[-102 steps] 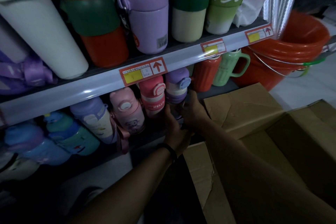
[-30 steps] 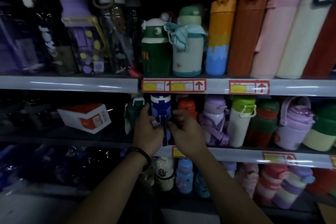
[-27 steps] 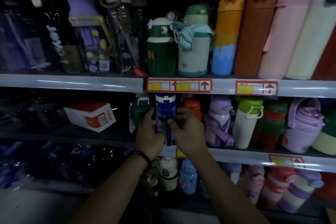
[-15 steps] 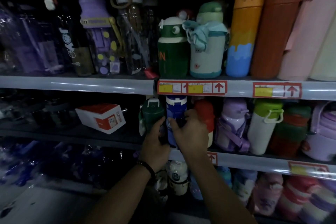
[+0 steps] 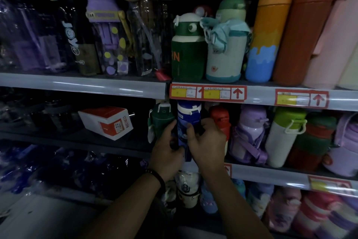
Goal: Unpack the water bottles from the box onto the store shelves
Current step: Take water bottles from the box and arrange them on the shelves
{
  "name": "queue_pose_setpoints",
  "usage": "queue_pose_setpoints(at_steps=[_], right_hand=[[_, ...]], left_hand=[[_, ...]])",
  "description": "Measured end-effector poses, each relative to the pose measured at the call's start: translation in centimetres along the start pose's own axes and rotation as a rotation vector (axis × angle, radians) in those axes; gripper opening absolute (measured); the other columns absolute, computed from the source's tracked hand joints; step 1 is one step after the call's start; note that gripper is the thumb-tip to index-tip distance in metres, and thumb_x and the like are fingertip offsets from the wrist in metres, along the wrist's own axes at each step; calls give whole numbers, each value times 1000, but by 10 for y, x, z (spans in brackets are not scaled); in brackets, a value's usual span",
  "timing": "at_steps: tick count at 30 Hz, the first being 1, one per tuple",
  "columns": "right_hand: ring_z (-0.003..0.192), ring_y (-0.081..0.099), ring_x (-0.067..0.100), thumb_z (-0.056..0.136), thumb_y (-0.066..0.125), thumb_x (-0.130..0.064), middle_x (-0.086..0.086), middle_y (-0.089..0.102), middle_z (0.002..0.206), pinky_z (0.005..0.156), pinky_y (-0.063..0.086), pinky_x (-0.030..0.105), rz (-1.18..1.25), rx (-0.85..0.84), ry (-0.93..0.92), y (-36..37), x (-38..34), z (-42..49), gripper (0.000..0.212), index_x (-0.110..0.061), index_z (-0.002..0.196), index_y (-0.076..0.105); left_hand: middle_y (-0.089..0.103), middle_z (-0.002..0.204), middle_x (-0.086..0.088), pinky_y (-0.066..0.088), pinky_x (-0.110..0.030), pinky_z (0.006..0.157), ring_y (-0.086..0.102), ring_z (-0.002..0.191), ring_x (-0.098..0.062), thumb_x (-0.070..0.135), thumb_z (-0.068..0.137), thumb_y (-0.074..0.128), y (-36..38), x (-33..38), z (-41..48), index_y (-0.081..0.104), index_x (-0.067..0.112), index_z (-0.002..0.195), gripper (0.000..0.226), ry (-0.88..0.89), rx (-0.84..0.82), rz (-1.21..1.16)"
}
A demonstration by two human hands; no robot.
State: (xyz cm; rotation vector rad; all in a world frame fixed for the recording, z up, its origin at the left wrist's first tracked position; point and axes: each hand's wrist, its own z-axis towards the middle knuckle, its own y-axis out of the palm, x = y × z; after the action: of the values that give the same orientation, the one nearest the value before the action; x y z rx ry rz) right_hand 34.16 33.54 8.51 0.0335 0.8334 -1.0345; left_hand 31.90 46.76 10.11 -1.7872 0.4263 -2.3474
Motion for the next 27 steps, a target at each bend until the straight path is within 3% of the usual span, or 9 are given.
queue_pose_setpoints(at_steps=[2, 5, 9, 14, 18, 21, 24, 27], right_hand=[[63, 57, 13, 92, 80, -30, 5, 69, 80, 54, 28, 10, 25, -9, -13, -3, 3, -1, 25, -9, 93, 65], [69, 63, 17, 94, 77, -27, 5, 69, 86, 59, 33, 17, 50, -29, -48, -6, 7, -1, 21, -10, 99, 65], [76, 65, 20, 95, 74, -19, 8, 71, 93, 62, 34, 19, 60, -63, -75, -13, 11, -2, 19, -8, 108, 66], [86, 70, 23, 101, 67, -19, 8, 76, 102, 69, 42, 22, 81, -115, -85, -16, 13, -2, 23, -8, 121, 68], [95, 72, 24, 103, 64, -19, 7, 77, 114, 76, 51, 25, 65, -99, -80, -15, 12, -3, 34, -12, 137, 67], [104, 72, 26, 103, 65, -18, 8, 76, 123, 86, 55, 28, 58, -80, -33, -13, 13, -3, 41, -14, 143, 64], [106, 72, 22, 101, 65, -14, 5, 75, 125, 86, 49, 21, 102, -78, 17, -12, 8, -4, 42, -13, 143, 63], [97, 73, 18, 98, 66, -13, 4, 76, 115, 77, 47, 19, 144, -81, 100, -13, 2, -5, 40, -12, 138, 61]], left_hand=[[61, 132, 21, 44, -6, 93, 50, 107, 29, 9, 98, 63, 1, -2, 1, 37, 63, 138, 72, -10, 6, -1], [61, 134, 17, 44, -4, 88, 50, 105, 30, 12, 98, 64, 2, -7, 4, 35, 56, 148, 72, -22, 6, 1], [63, 134, 16, 52, -28, 100, 56, 116, 12, 19, 97, 68, 4, -11, 7, 34, 52, 154, 74, -32, 21, -2], [64, 134, 16, 54, -33, 99, 61, 116, 3, 11, 89, 72, 5, -11, 10, 29, 51, 157, 90, -33, -18, -6], [62, 132, 12, 51, -24, 89, 59, 113, 0, 7, 85, 74, 4, -10, 12, 32, 42, 157, 90, -24, -5, -13], [58, 129, 10, 51, -13, 88, 57, 114, 7, -1, 84, 74, 4, -9, 9, 36, 35, 152, 85, -30, 4, -53], [57, 133, 14, 54, -26, 101, 63, 118, 1, -3, 80, 74, 6, -10, 7, 37, 35, 145, 84, -18, 9, -79], [55, 122, 21, 51, -8, 85, 61, 102, 17, -14, 81, 69, 7, -6, 6, 36, 32, 138, 80, -17, -8, -111]])
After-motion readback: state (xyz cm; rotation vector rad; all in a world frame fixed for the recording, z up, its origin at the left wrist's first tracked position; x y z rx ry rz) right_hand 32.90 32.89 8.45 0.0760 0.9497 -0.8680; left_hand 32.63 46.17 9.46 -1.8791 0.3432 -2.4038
